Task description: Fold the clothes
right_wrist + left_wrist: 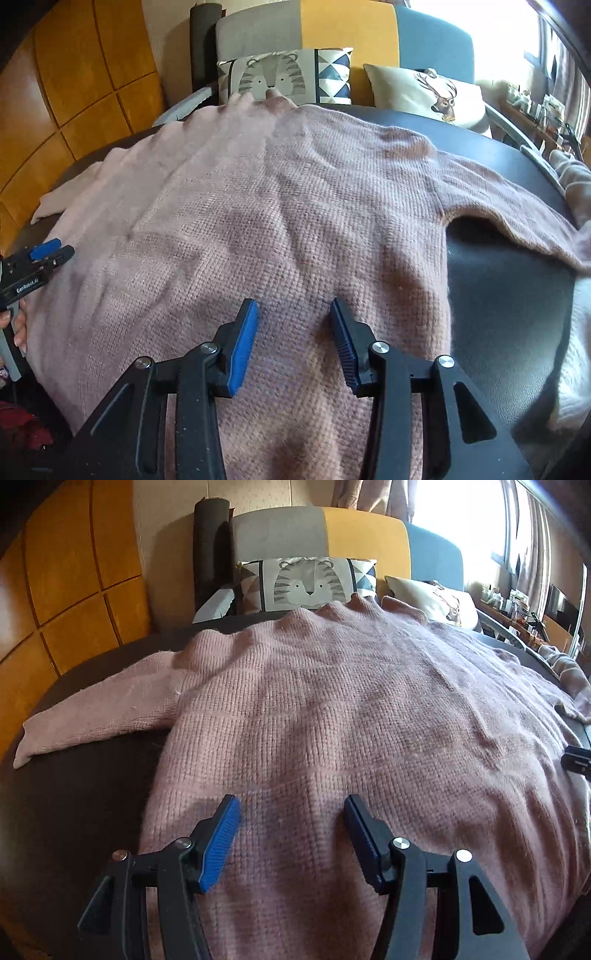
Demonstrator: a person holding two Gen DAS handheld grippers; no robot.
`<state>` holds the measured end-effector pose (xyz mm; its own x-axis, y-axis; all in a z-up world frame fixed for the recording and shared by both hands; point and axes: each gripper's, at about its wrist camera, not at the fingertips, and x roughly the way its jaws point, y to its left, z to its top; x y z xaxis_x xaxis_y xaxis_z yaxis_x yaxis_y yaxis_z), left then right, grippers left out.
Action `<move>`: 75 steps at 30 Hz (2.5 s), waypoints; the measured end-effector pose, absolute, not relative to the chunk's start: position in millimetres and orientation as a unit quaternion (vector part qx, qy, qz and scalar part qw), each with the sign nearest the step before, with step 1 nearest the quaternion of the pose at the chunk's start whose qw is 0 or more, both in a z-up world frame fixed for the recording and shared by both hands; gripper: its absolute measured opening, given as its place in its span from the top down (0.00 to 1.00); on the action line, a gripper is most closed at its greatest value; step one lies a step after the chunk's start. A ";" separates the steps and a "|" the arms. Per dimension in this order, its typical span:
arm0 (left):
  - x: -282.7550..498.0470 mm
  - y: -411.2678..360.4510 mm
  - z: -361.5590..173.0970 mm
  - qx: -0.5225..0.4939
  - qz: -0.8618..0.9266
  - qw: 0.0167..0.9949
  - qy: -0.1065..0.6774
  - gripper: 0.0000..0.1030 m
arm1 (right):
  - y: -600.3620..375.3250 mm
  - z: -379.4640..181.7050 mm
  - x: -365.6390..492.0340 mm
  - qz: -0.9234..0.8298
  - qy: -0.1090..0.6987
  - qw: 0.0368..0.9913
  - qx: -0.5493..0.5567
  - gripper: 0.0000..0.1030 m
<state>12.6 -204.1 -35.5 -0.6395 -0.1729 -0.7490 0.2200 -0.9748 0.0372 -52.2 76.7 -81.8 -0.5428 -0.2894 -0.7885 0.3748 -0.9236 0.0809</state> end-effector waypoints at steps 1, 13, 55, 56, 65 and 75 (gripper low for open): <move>14.9 -204.0 -35.9 0.409 -0.906 0.109 0.026 0.42 | 79.0 -81.7 -51.1 -0.877 0.048 0.189 0.439 0.57; 18.2 -206.3 -34.0 0.409 -0.903 0.123 0.042 0.42 | 101.1 -70.2 -43.5 -0.880 -0.021 0.180 0.438 0.57; -37.2 -166.0 -32.8 0.421 -0.900 0.103 0.042 0.42 | 127.1 -72.1 -57.0 -0.876 -0.050 0.149 0.456 0.56; -36.9 -168.3 -33.3 0.420 -0.900 0.101 0.051 0.42 | 128.6 -70.4 -58.6 -0.877 -0.061 0.150 0.452 0.56; -36.7 -164.0 -36.1 0.415 -0.902 0.110 0.037 0.41 | 119.9 -52.8 -85.8 -0.879 -0.063 0.117 0.458 0.56; -38.3 -161.2 -34.7 0.422 -0.898 0.122 0.024 0.40 | 82.7 -72.5 -95.3 -0.868 0.008 0.126 0.480 0.56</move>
<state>-38.3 -161.2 -34.7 -0.6146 -0.1998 -0.7631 0.2402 -0.9689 0.0602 -95.3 82.7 -72.5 -0.5076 -0.2114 -0.8353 0.2271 -0.9680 0.1069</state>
